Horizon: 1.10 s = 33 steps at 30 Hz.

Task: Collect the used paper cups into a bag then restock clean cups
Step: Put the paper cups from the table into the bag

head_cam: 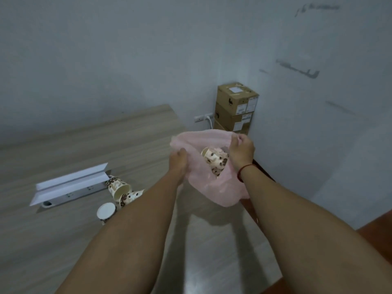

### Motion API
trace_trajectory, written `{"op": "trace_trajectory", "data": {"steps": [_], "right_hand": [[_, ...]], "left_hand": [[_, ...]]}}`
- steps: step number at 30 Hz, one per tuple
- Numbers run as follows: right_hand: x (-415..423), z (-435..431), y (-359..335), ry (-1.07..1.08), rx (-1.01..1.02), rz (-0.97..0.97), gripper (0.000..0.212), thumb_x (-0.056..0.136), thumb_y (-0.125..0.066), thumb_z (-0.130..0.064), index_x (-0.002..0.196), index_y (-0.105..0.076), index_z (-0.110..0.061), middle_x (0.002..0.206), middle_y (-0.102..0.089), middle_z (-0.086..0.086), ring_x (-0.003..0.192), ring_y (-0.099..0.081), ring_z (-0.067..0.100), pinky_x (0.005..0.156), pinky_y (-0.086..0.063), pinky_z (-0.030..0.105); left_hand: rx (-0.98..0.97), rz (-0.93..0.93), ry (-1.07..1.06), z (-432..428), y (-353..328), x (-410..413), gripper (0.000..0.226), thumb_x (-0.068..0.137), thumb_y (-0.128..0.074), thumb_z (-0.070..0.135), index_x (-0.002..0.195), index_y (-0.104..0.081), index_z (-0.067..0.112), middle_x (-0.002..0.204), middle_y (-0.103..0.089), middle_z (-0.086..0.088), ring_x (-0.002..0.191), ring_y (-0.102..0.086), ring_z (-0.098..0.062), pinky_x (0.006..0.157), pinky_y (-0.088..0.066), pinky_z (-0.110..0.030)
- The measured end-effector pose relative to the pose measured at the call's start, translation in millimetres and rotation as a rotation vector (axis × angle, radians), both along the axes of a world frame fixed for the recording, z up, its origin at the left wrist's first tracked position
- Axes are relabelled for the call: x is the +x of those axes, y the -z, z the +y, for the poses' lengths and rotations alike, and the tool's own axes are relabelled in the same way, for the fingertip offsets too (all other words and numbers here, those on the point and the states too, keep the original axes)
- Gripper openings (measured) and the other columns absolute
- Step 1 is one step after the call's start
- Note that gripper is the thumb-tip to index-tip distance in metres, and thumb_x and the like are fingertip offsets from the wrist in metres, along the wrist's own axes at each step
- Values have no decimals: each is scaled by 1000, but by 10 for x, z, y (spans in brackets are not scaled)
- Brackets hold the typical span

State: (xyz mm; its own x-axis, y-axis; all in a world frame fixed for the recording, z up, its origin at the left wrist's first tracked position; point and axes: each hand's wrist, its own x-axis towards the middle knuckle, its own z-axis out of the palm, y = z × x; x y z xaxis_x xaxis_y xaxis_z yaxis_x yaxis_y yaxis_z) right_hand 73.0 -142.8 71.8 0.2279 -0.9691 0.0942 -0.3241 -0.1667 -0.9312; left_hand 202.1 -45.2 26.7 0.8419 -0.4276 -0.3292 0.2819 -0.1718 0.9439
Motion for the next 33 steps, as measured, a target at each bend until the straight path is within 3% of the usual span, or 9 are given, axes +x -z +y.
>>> {"op": "trace_trajectory", "data": {"steps": [4,9,13,15,17,22,28,31,33], "right_hand": [[17,20,51,-8,53,2,28,100,-42,-19,111,-62,-3,98,-55,6,91,-48,16,75,-33,21],[120,26,114,-24,79,14,32,100,-42,-20,120,-59,-2,107,-56,7,100,-54,21,78,-34,22],[384,193,345,-68,127,43,24,97,-44,-22,87,-60,-8,85,-54,8,84,-51,23,73,-38,27],[537,283,448,-72,142,63,27,96,-44,-23,84,-61,-5,83,-55,10,82,-52,25,76,-41,32],[665,357,516,-82,147,78,24,96,-44,-24,84,-60,-9,85,-55,8,84,-51,24,78,-42,34],[834,407,692,-113,154,132,30,95,-45,-27,102,-63,-4,97,-60,12,93,-55,27,87,-45,35],[902,463,875,-139,180,161,23,95,-45,-23,87,-61,-9,90,-56,8,88,-52,23,85,-43,33],[965,524,937,-148,177,179,33,95,-45,-21,63,-47,-14,76,-53,10,79,-50,25,77,-40,32],[990,545,969,-159,180,201,34,95,-44,-20,62,-45,-13,70,-49,7,76,-49,24,74,-38,31]], "left_hand": [[192,-3,-47,194,665,309,52,72,-43,33,100,-66,-3,101,-70,-25,92,-69,-39,81,-57,-52],[311,-84,-32,457,880,640,40,70,-49,25,84,-71,-5,95,-71,-27,91,-70,-41,83,-57,-53],[330,-52,94,754,649,560,14,87,-55,11,82,-65,4,92,-68,-20,82,-67,-32,70,-59,-42],[336,-54,116,839,658,601,15,91,-54,11,80,-62,5,88,-64,-18,79,-62,-29,61,-55,-35],[331,-77,95,920,693,677,24,93,-52,16,74,-64,6,88,-68,-20,78,-64,-29,66,-55,-39],[589,-330,11,1247,803,896,27,93,-48,12,108,-67,0,113,-68,-20,108,-62,-35,93,-49,-37],[840,-454,509,1435,1172,1103,59,83,-62,2,139,-49,11,145,-48,-11,135,-43,-28,112,-32,-31],[917,-558,638,1404,1315,1115,79,80,-74,15,148,-35,15,149,-42,-12,136,-42,-32,113,-34,-38],[1043,-663,680,1391,1350,1121,87,81,-73,25,153,-23,24,153,-33,-9,139,-34,-36,111,-31,-44]]}}
